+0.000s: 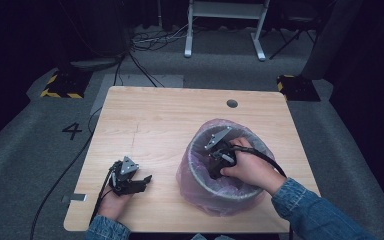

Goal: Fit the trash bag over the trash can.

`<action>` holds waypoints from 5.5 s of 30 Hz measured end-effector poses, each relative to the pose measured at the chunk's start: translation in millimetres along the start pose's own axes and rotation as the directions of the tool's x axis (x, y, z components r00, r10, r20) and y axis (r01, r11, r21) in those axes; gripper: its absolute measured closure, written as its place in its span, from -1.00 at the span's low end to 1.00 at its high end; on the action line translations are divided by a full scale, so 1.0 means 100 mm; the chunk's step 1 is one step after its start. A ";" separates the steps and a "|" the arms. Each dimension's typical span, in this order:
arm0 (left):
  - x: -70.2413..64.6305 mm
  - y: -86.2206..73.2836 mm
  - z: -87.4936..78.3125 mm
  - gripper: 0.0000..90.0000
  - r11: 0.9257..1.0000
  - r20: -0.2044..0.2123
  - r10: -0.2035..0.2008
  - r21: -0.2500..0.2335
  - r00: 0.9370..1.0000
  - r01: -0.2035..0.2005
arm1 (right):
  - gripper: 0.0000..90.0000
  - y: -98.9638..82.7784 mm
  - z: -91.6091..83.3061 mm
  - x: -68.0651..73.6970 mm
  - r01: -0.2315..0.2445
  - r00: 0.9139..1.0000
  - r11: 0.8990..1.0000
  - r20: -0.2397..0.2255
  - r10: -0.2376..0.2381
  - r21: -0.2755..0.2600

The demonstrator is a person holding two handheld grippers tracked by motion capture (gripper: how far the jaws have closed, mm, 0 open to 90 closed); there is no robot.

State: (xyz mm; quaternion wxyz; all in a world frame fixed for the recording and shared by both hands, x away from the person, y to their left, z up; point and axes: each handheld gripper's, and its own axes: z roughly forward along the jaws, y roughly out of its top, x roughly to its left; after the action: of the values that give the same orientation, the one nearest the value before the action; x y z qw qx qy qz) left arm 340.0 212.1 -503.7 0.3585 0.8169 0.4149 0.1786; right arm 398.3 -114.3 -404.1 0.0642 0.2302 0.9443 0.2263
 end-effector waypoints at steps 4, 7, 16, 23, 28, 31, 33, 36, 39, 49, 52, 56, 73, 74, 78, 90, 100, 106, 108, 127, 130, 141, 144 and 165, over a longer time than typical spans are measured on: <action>0.00 0.00 0.00 -0.27 1.000 0.001 -0.004 0.000 1.000 0.004 | -0.62 -0.02 0.07 0.02 -0.004 1.000 0.999 -0.029 0.005 0.049; 0.00 0.00 0.00 -0.27 1.000 0.001 -0.005 -0.001 1.000 0.005 | -0.56 -0.01 0.05 0.03 -0.009 0.999 0.999 -0.044 0.010 0.040; 0.00 0.00 0.00 -0.28 1.000 0.001 0.001 0.000 1.000 -0.001 | -0.54 0.05 -0.37 0.09 -0.020 0.998 0.991 -0.056 0.013 -0.131; 0.00 0.01 0.01 -0.29 1.000 0.002 0.001 0.002 1.000 -0.001 | -0.50 0.09 -0.69 0.04 -0.050 0.998 0.963 -0.035 0.042 -0.265; 0.00 0.01 0.01 -0.29 1.000 0.002 0.000 0.001 1.000 0.000 | -0.45 0.12 -0.85 -0.01 -0.068 0.998 0.939 -0.029 0.062 -0.336; 0.00 0.01 0.01 -0.29 1.000 0.002 0.000 0.001 1.000 0.000 | -0.45 0.13 -0.97 -0.03 -0.065 0.998 0.929 -0.018 0.063 -0.364; 0.00 0.01 0.01 -0.29 1.000 0.001 0.001 0.002 1.000 -0.001 | -0.45 0.13 -1.05 -0.04 -0.064 0.998 0.921 -0.006 0.067 -0.384; 0.00 0.01 0.01 -0.29 1.000 -0.001 0.001 0.002 1.000 -0.001 | -0.44 0.10 -1.16 -0.07 -0.063 0.997 0.912 0.015 0.075 -0.405; 0.00 0.01 0.01 -0.29 1.000 -0.003 0.000 0.000 1.000 0.000 | -0.44 0.05 -1.27 -0.12 -0.072 0.995 0.903 0.032 0.094 -0.423; 0.00 0.01 0.01 -0.30 1.000 -0.003 0.000 0.002 1.000 0.000 | -0.44 -0.11 -1.47 -0.24 -0.107 0.984 0.890 0.079 0.157 -0.443; 0.00 0.01 0.01 -0.30 1.000 -0.004 0.000 0.002 1.000 0.000 | -0.40 -0.17 -1.51 -0.28 -0.116 0.980 0.889 0.093 0.174 -0.443; 0.00 0.01 0.01 -0.30 1.000 -0.003 0.000 0.001 1.000 0.000 | -0.31 -0.28 -1.55 -0.32 -0.129 0.977 0.899 0.103 0.188 -0.419; 0.00 0.02 0.02 -0.31 1.000 -0.007 -0.004 0.004 1.000 0.004 | 0.16 -0.45 -1.41 -0.15 -0.066 0.981 0.993 0.173 0.082 -0.101; 0.00 0.02 0.02 -0.31 1.000 -0.007 -0.004 0.004 1.000 0.004 | 0.16 -0.43 -1.37 -0.14 -0.061 0.982 0.995 0.174 0.074 -0.079; 0.00 0.02 0.02 -0.31 1.000 -0.007 -0.004 0.004 1.000 0.004 | 0.17 -0.37 -1.21 -0.12 -0.056 0.984 0.998 0.172 0.050 0.031; 0.00 0.02 0.02 -0.31 1.000 -0.007 -0.004 0.004 1.000 0.004 | -0.05 -0.28 -0.99 -0.05 0.007 0.983 0.983 0.179 -0.040 0.181; 0.00 0.02 0.02 -0.31 1.000 -0.008 -0.004 0.004 1.000 0.004 | -0.29 -0.39 -1.43 -0.12 -0.058 0.989 0.973 0.119 0.086 -0.224; 0.00 0.01 0.02 -0.31 1.000 -0.008 -0.004 0.004 1.000 0.004 | -0.31 -0.57 -1.63 -0.28 -0.131 0.969 0.920 0.148 0.197 -0.371; 0.00 0.01 0.02 -0.32 1.000 -0.008 -0.005 0.004 1.000 0.005 | -0.31 -0.67 -1.68 -0.37 -0.150 0.954 0.904 0.181 0.238 -0.402; 0.01 0.04 0.04 -0.35 1.000 -0.008 -0.009 0.003 1.000 0.009 | -0.35 -1.43 -1.56 -0.75 -0.312 0.860 0.857 0.261 0.438 -0.411; 0.01 0.04 0.04 -0.35 1.000 -0.008 -0.008 0.002 1.000 0.008 | -0.36 -1.54 -1.52 -0.77 -0.326 0.849 0.850 0.268 0.456 -0.414; 0.02 -0.04 -0.03 -0.47 0.999 0.036 0.034 0.014 0.999 -0.035 | -0.41 -1.97 -1.35 -0.78 -0.343 0.836 0.842 0.274 0.476 -0.416; 0.03 -0.08 -0.08 -0.50 0.999 0.033 0.031 0.014 0.999 -0.031 | -0.43 -2.07 -1.31 -0.76 -0.342 0.840 0.842 0.267 0.473 -0.417; 0.05 -0.15 -0.15 -0.52 0.999 0.036 0.034 0.017 0.999 -0.035 | -0.45 -2.65 -0.94 -0.50 -0.293 0.852 0.850 0.283 0.440 -0.438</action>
State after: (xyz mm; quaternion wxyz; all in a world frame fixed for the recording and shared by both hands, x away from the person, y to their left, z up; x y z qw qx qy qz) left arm 326.0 229.0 -504.3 0.3554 0.8302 0.3958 0.1665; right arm 313.9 -384.3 -440.8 0.2404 0.4311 0.7895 0.3646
